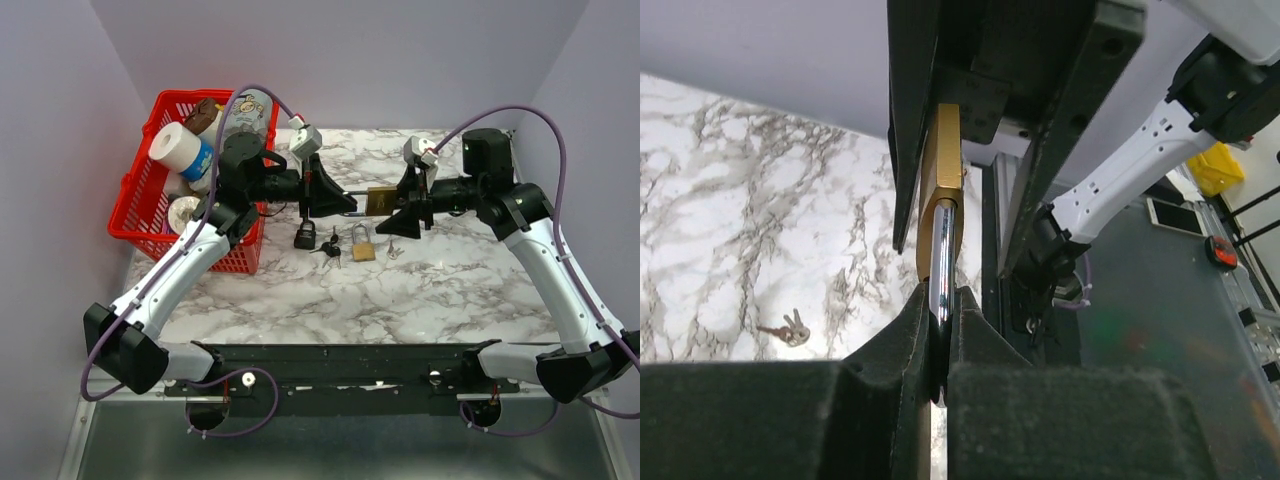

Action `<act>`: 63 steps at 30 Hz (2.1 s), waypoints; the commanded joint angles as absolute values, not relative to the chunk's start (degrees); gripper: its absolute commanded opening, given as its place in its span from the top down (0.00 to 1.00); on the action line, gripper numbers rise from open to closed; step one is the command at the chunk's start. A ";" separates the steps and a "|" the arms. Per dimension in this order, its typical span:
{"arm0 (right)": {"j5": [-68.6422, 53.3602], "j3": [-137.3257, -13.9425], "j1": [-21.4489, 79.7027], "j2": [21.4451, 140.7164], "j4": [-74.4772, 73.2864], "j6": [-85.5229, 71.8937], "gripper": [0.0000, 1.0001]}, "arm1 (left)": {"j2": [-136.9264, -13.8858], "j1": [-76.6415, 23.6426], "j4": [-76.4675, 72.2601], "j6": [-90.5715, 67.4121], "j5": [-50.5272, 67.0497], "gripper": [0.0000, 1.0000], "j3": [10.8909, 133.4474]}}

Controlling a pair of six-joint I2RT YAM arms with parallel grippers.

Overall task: Lock with the key
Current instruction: Lock the lock.

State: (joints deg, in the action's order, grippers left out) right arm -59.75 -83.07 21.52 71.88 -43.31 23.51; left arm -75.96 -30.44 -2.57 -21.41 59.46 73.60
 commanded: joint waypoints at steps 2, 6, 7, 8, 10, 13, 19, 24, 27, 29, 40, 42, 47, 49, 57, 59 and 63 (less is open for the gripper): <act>-63.89 -82.18 21.36 70.93 -36.57 20.40 0.47 | -73.30 -30.15 -12.74 -25.66 62.05 1.00 74.18; -65.30 -82.88 21.27 70.75 -36.21 19.95 0.50 | -73.30 -30.23 -12.31 -25.58 61.96 1.00 74.09; -65.48 -83.05 21.36 70.75 -36.38 20.13 0.50 | -73.30 -30.23 -12.22 -25.49 62.05 1.00 74.00; -65.57 -83.14 21.36 70.66 -36.65 20.30 0.50 | -73.30 -30.23 -12.22 -25.49 62.05 1.00 74.00; -66.36 -83.41 21.45 70.58 -37.52 21.26 0.51 | -73.47 -30.32 -12.04 -25.58 62.05 1.00 73.92; -66.45 -83.76 21.62 70.75 -39.28 22.93 0.72 | -73.74 -30.41 -12.04 -25.66 61.88 1.00 74.00; -67.85 -84.37 21.88 71.01 -41.31 23.82 0.99 | -73.39 -31.02 -11.78 -22.24 58.45 1.00 73.65; -71.27 -86.22 21.97 73.21 -42.89 20.39 0.99 | -71.72 -32.60 -9.59 -14.17 53.62 1.00 72.08; -71.89 -87.18 21.97 73.91 -45.17 21.00 0.99 | -70.84 -33.48 -7.57 -8.98 52.22 1.00 71.37; -71.98 -87.28 21.97 73.92 -45.96 21.62 0.99 | -70.49 -33.49 -7.82 -8.88 52.03 1.00 71.02; -70.84 -84.55 22.85 73.30 -36.57 16.26 0.99 | -72.59 -35.50 -21.52 -25.11 53.96 1.00 68.56; -70.58 -84.20 23.46 73.39 -35.25 16.17 0.99 | -72.95 -36.38 -22.93 -26.36 53.79 1.00 68.03; -70.66 -82.97 24.78 73.04 -32.26 14.33 0.99 | -73.74 -38.58 -25.30 -27.76 52.21 1.00 67.24; -70.93 -82.44 25.48 72.95 -31.73 13.98 0.99 | -74.70 -38.67 -28.80 -29.43 51.24 1.00 66.97; -70.31 -80.94 28.92 74.09 -22.42 7.74 0.99 | -78.13 -42.27 -35.51 -32.08 52.21 1.00 67.94; -70.14 -81.38 29.09 74.62 -21.19 7.39 0.99 | -78.31 -43.07 -36.21 -32.17 51.95 1.00 67.15; -69.61 -82.97 29.09 75.41 -20.83 7.03 0.99 | -77.96 -42.89 -36.92 -33.14 51.68 1.00 65.92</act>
